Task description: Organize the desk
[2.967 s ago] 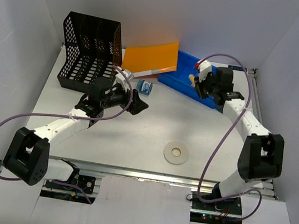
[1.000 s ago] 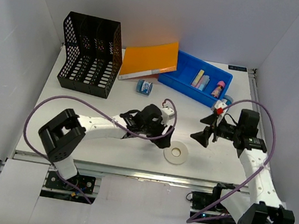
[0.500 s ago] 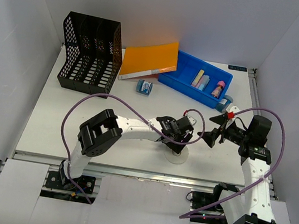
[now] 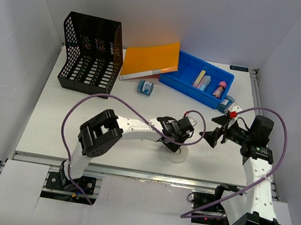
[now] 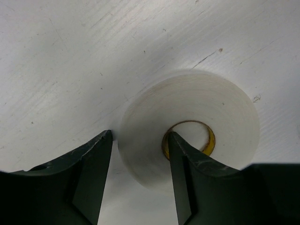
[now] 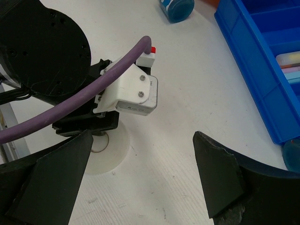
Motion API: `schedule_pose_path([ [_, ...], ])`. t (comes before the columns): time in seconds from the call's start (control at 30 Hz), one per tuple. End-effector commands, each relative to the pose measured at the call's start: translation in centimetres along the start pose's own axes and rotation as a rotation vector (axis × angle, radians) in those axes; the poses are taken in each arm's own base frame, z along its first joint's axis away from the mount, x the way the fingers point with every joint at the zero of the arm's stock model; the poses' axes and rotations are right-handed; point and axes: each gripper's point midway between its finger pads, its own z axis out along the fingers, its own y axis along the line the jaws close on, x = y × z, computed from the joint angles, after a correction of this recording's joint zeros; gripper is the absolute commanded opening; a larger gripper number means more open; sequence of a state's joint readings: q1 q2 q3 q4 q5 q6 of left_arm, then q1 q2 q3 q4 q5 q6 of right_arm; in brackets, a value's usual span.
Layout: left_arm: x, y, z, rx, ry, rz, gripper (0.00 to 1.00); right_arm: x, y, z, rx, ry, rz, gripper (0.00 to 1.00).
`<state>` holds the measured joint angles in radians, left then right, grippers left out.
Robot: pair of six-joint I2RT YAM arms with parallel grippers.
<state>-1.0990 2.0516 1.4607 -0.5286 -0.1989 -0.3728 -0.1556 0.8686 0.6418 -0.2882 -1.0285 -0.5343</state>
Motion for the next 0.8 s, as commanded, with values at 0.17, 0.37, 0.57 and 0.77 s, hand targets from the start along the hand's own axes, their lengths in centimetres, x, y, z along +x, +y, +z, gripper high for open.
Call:
schedule_pose_path([
  [0.17,3.1,0.0,0.4,0.021,0.058,0.007,0.38,-0.6,-1.0,-0.2,0.018,-0.015,-0.011,0.94],
  [0.37,-0.2,0.3,-1.5,0.032,-0.117,-0.084,0.32,0.7,-0.7,0.2,-0.017,0.011,0.059,0.96],
  [0.57,-3.6,-0.5,-4.2,0.132,-0.306,-0.214,0.28,2.3,-1.5,0.8,-0.025,0.081,0.205,1.00],
  [0.77,-5.9,-0.6,-5.4,0.161,-0.396,-0.271,0.28,3.4,-3.6,2.4,0.079,0.158,0.481,0.95],
])
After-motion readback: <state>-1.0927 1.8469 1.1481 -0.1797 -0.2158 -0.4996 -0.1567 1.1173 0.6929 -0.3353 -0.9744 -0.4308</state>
